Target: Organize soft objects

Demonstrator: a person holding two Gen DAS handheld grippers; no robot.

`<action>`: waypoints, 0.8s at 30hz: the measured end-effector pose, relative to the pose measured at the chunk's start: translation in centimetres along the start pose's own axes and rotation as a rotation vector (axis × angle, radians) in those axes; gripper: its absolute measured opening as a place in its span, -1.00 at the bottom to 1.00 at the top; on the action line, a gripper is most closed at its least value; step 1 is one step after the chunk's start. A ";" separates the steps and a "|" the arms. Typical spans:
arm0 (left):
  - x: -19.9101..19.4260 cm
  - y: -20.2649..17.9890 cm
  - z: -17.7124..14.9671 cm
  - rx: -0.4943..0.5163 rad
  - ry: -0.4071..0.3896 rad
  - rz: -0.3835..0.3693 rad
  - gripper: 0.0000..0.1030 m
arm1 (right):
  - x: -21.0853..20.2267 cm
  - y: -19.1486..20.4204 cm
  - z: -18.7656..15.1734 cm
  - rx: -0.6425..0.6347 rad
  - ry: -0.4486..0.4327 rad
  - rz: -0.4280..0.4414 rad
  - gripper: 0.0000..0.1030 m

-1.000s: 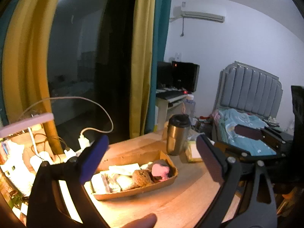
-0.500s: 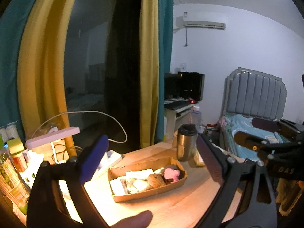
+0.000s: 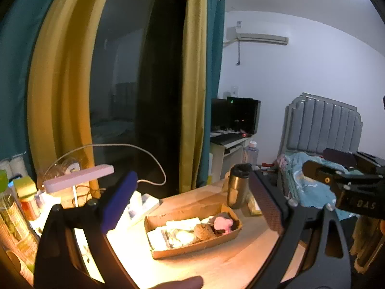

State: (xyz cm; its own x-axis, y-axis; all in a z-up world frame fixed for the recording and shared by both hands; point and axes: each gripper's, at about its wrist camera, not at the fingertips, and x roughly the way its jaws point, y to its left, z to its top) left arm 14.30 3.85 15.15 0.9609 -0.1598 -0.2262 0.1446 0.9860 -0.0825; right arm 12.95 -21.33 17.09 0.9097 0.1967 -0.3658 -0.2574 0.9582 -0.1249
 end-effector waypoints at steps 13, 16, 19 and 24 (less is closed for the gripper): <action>1.2 0.5 -0.1 -0.006 0.018 0.003 0.84 | 2.0 0.0 -0.2 -0.016 0.009 0.029 0.46; 1.9 0.3 -0.4 -0.004 0.036 0.003 0.84 | 2.8 -0.5 -0.2 -0.006 0.019 0.040 0.46; 2.5 0.2 -0.6 0.001 0.051 0.000 0.84 | 3.4 -0.8 -0.3 -0.003 0.027 0.046 0.46; 3.1 -0.2 -1.0 0.009 0.063 -0.008 0.84 | 4.1 -0.9 -0.5 -0.003 0.040 0.058 0.46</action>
State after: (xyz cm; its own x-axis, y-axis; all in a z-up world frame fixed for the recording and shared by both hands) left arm 17.04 3.11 13.50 0.9430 -0.1700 -0.2860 0.1546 0.9851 -0.0758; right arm 16.77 -21.49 15.24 0.8794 0.2435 -0.4091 -0.3104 0.9448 -0.1049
